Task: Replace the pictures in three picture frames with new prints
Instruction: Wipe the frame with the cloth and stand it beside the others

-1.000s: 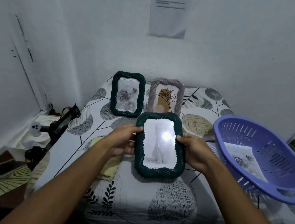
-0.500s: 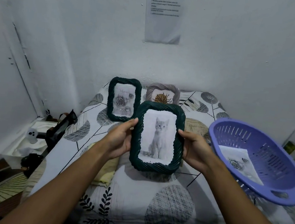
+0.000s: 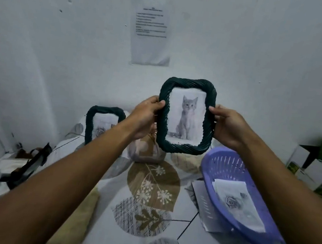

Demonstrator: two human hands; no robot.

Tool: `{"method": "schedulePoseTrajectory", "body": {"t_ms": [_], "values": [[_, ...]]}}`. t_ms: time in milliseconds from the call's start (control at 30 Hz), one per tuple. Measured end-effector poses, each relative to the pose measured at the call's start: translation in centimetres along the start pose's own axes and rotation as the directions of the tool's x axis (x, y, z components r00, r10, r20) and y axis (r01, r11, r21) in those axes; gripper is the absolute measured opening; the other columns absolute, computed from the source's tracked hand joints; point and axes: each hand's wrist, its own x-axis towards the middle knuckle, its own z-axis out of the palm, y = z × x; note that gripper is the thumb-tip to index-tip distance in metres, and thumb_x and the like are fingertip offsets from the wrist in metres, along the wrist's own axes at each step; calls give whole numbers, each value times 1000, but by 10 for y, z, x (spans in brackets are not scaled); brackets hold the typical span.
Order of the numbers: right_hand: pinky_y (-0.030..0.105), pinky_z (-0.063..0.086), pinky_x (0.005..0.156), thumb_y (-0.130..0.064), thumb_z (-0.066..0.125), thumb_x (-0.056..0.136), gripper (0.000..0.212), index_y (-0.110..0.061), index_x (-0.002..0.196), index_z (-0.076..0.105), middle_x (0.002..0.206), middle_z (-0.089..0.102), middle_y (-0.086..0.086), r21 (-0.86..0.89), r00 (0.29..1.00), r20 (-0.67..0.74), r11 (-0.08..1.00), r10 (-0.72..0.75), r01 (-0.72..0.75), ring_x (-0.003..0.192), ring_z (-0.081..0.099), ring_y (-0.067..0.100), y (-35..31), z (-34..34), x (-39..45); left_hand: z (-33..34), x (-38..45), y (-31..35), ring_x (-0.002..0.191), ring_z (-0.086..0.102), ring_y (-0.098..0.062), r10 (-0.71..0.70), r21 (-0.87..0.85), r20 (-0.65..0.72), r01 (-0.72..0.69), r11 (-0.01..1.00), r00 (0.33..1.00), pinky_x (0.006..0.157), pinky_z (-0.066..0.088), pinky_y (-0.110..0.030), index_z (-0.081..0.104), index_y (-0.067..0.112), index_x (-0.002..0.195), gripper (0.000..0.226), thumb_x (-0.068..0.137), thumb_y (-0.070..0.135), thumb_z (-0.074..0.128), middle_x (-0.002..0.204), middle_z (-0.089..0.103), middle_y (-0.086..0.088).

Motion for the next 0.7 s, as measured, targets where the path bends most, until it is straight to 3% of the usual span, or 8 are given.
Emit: {"method": "schedulePoseTrajectory", "body": {"t_ms": [200,367,700], "values": [[32,40,62,-7,45,93,25,-19,72,45,85,50,5,-112,993,-114,994,-25,12,72,48,20,-12,-46,53,35,68,-11,75,54,-16,-17,3,-52,17,1000,999,59,45,-26,54,14,102,14,100,15,40,86,58,-3],[36,43,67,-2,46,91,22,-18,76,45,88,53,7,-162,987,-159,987,-4,-22,77,49,22,-3,-74,87,53,104,-36,78,56,-16,-46,-35,-87,44,998,995,72,45,-32,53,19,84,22,101,24,40,84,61,-1],[37,45,67,5,45,91,22,-14,83,53,87,57,10,-278,971,-212,945,114,-172,79,53,25,39,-111,111,72,120,-104,77,59,-15,-100,-77,-162,89,993,982,63,44,-27,54,16,84,24,102,22,38,87,64,-3]]}}
